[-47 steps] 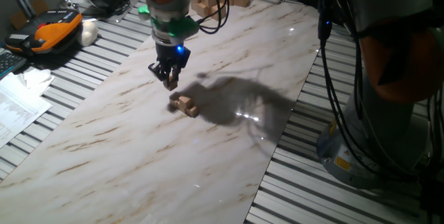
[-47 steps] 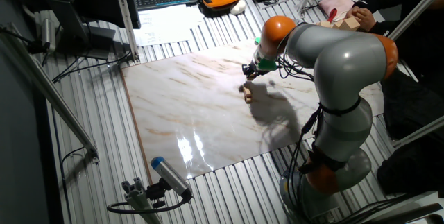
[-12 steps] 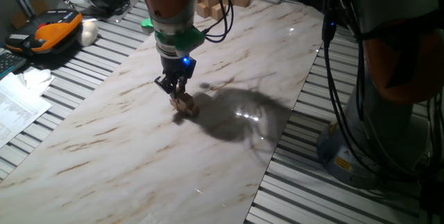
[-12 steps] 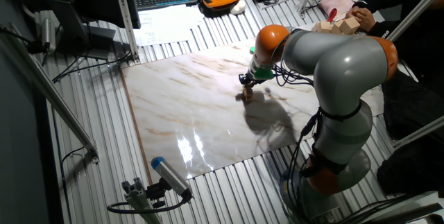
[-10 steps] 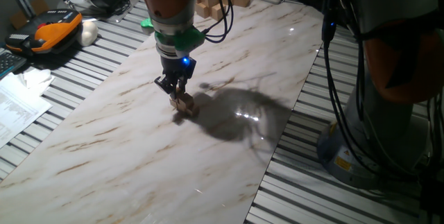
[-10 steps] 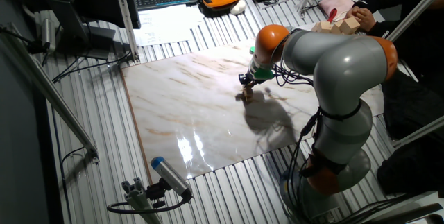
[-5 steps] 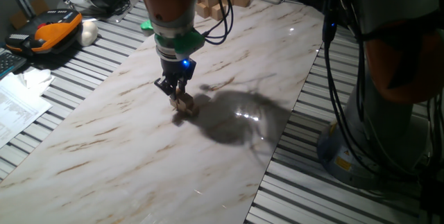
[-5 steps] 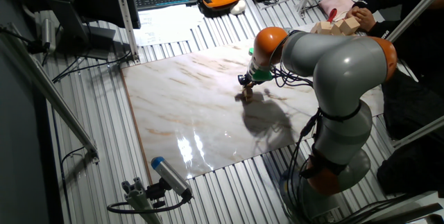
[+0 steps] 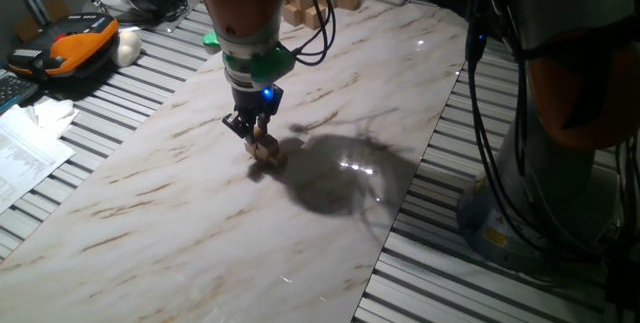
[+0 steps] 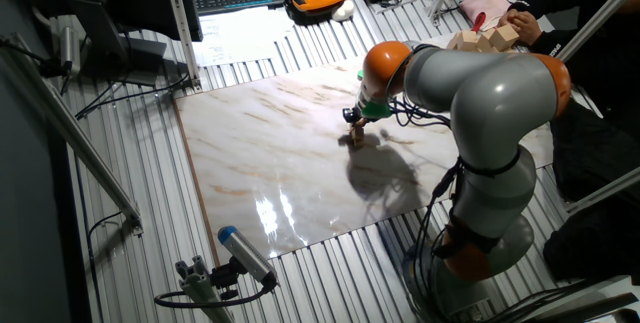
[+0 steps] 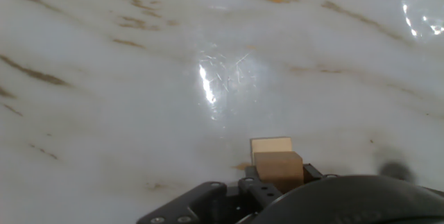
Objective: Stack the blocks into a pyramid shape
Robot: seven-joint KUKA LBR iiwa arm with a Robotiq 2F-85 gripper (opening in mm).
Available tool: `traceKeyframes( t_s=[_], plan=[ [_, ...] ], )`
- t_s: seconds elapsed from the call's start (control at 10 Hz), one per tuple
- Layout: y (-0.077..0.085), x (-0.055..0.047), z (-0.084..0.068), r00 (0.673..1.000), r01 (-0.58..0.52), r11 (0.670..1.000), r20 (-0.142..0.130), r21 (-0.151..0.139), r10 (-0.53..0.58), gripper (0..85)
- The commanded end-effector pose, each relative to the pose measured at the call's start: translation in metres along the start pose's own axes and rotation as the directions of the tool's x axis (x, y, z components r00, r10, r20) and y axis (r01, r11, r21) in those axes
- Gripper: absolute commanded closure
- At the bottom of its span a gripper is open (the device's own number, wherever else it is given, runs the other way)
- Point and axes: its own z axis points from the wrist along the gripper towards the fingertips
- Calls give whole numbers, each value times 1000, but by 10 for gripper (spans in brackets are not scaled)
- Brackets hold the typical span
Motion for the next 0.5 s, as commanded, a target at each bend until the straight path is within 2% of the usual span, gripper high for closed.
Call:
traceKeyframes(
  t_s=[0.0, 0.4],
  plan=[
    [0, 1, 1, 1000, -4, 1000, 1, 2, 4, 510],
    [3, 4, 4, 1000, -28, 1000, 5, 12, 28, 510]
  ],
)
